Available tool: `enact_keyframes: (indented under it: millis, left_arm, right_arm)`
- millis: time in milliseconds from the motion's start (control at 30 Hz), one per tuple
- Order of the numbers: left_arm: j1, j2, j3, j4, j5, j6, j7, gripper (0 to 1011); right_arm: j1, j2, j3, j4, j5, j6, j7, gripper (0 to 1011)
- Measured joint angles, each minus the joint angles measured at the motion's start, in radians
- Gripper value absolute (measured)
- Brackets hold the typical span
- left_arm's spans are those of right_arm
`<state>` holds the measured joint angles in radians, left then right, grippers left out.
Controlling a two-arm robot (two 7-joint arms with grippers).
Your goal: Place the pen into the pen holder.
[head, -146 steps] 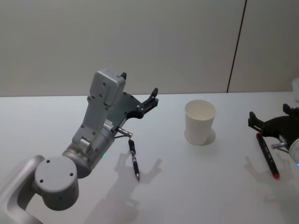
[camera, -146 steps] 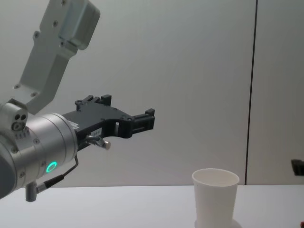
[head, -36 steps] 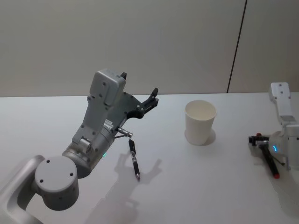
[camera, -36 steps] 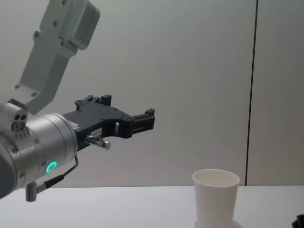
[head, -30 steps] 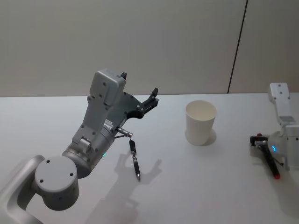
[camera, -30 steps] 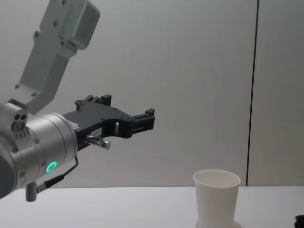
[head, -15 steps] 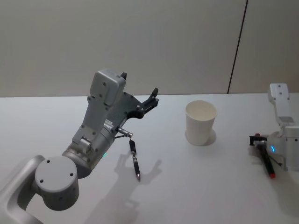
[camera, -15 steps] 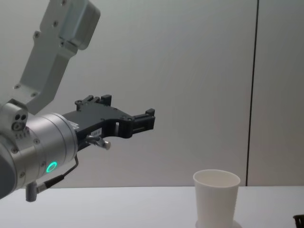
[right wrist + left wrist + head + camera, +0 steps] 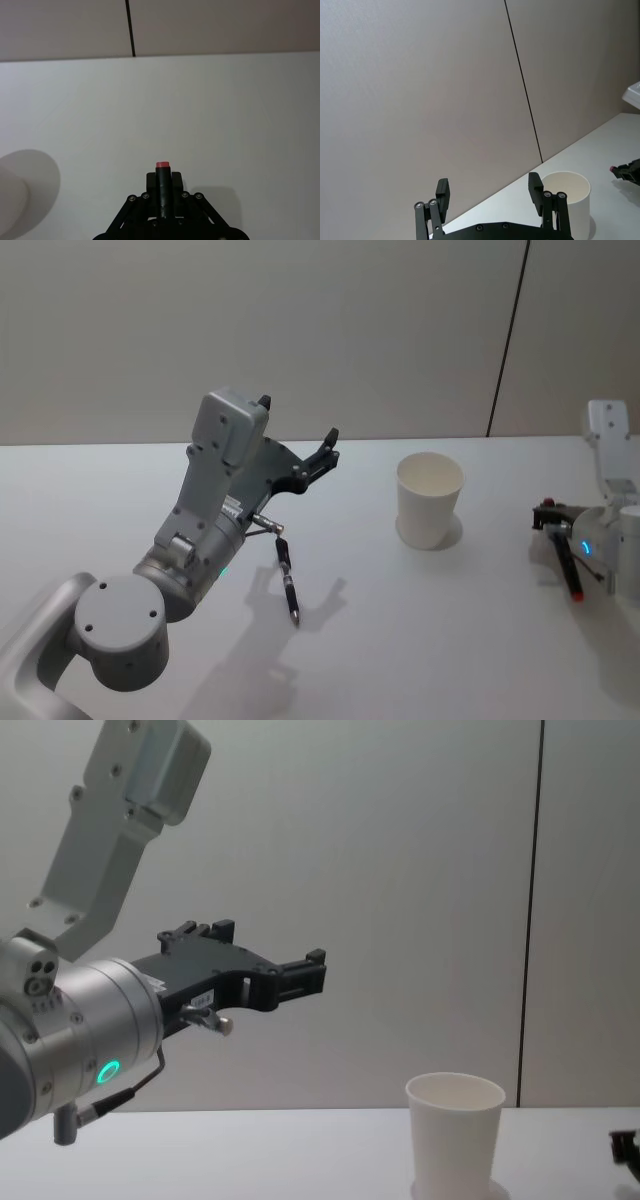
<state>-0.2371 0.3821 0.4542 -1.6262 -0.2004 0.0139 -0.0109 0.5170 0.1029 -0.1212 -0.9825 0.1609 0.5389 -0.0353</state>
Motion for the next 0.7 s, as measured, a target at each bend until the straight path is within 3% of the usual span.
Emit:
enact_keyframes:
  millis: [700]
  left_arm:
    - [0.0, 0.0, 0.0, 0.0, 0.0, 0.0, 0.0, 999]
  right_arm:
    - [-0.082, 0.005, -0.004, -0.18, -0.011, -0.218, 0.019, 165]
